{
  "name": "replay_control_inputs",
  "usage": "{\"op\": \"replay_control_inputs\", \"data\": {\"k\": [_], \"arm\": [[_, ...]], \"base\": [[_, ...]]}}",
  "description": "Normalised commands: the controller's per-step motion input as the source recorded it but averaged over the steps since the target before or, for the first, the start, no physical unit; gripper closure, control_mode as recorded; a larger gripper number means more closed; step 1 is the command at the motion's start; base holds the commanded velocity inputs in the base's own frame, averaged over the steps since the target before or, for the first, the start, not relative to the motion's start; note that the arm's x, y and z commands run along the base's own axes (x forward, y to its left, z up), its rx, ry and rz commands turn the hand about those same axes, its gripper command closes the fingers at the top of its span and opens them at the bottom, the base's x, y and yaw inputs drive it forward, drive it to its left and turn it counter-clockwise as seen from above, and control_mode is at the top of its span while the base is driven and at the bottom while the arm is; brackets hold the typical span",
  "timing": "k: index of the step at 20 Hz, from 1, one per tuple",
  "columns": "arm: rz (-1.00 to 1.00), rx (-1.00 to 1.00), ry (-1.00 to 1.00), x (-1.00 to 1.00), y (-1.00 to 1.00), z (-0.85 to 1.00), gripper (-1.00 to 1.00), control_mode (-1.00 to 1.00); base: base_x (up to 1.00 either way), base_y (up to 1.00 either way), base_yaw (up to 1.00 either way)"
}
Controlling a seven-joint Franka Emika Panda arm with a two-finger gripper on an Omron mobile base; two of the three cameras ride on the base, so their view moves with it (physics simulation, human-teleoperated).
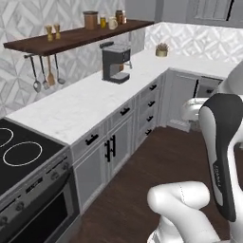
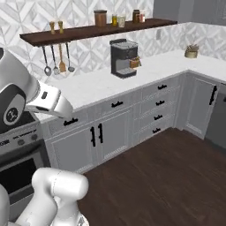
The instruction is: Gather all objects into one cabinet and sort the glasses and bowls to opposite sides.
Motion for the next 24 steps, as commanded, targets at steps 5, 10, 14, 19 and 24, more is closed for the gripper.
{"op": "replay_control_inputs", "data": {"k": [5,10,14,19,24], "arm": [[0.0,0.0,0.0,0.0,0.0,0.0,-1.0,1.0],[0.0,0.0,0.0,0.0,0.0,0.0,-1.0,1.0],[0.0,0.0,0.0,0.0,0.0,0.0,-1.0,1.0],[0.0,0.0,0.0,0.0,0.0,0.0,-1.0,1.0],[0.0,0.0,0.0,0.0,0.0,0.0,-1.0,1.0]], "base": [[0.86,-0.86,0.5],[0.78,-0.88,0.5],[0.7,-0.91,0.5],[0.53,-0.98,0.46],[0.44,-1.0,0.41]]}}
